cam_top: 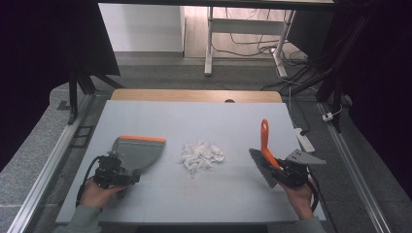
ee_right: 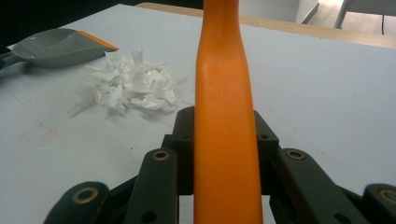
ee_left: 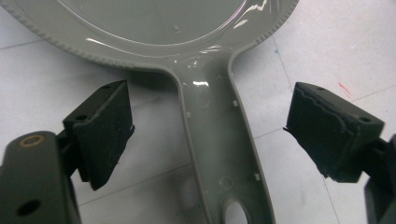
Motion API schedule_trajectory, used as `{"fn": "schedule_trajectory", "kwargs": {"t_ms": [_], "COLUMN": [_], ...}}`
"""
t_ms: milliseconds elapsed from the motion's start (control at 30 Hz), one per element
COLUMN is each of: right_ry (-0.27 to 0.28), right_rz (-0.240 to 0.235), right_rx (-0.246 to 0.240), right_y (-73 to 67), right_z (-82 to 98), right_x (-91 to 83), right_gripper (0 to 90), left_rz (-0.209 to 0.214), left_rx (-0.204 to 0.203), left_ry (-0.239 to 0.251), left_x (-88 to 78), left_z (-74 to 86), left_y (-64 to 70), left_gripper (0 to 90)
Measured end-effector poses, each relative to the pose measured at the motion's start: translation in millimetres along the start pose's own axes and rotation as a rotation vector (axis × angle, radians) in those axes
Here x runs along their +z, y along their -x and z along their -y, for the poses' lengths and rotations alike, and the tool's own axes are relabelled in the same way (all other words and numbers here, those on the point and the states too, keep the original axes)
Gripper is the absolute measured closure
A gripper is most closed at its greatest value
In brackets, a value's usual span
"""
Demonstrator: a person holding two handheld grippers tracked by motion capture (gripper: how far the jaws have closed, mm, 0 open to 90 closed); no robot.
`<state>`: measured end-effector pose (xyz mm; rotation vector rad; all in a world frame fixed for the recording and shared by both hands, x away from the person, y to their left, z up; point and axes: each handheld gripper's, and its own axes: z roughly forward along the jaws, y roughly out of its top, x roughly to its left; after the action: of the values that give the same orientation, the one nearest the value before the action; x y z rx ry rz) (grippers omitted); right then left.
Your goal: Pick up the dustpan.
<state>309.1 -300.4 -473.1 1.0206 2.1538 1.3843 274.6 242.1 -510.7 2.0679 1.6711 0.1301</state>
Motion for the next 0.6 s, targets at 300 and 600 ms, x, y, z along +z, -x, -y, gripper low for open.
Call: {"fn": "schedule_trajectory", "kwargs": {"t_ms": [300,600], "right_ry": [-0.002,-0.005], "right_rz": [0.000,0.004], "right_rx": [-0.005,-0.006], "right_y": [-0.4,-0.4], "right_z": [0.0,0.1], "right_x": [0.8,1.0], "right_gripper": [70.2,70.2], "left_rz": [0.011,0.011], "left_rx": [-0.030,-0.043], "left_ry": [0.016,0.026], "left_x": [5.8,12.4], "left_z": [0.0,0.2], "left_y": [-4.1,-5.4], "left_gripper": [23.4,33.0]}}
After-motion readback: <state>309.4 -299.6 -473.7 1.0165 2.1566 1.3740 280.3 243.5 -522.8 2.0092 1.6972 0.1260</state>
